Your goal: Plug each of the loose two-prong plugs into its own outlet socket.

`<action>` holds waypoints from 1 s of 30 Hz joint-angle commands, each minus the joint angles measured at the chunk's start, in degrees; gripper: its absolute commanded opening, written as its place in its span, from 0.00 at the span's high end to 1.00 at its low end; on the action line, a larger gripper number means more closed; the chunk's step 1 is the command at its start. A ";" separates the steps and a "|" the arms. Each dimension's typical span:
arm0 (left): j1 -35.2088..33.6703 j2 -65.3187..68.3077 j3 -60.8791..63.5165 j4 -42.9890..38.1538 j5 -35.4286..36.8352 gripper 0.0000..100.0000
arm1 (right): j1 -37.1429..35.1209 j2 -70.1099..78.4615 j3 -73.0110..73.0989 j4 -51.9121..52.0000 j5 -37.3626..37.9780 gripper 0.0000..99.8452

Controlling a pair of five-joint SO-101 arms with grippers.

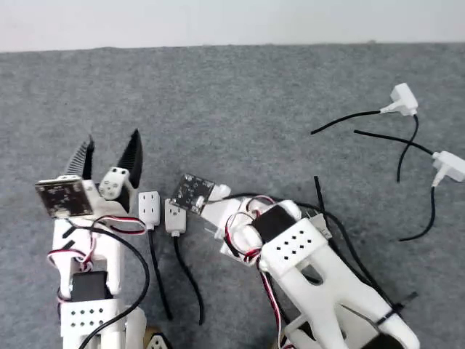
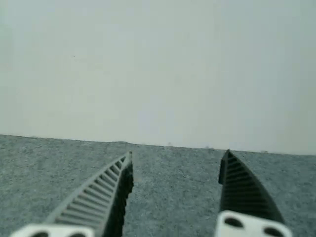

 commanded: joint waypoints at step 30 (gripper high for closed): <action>18.37 -0.70 4.00 0.18 -9.41 0.72 | 0.48 -2.59 -28.04 10.15 -2.64 0.99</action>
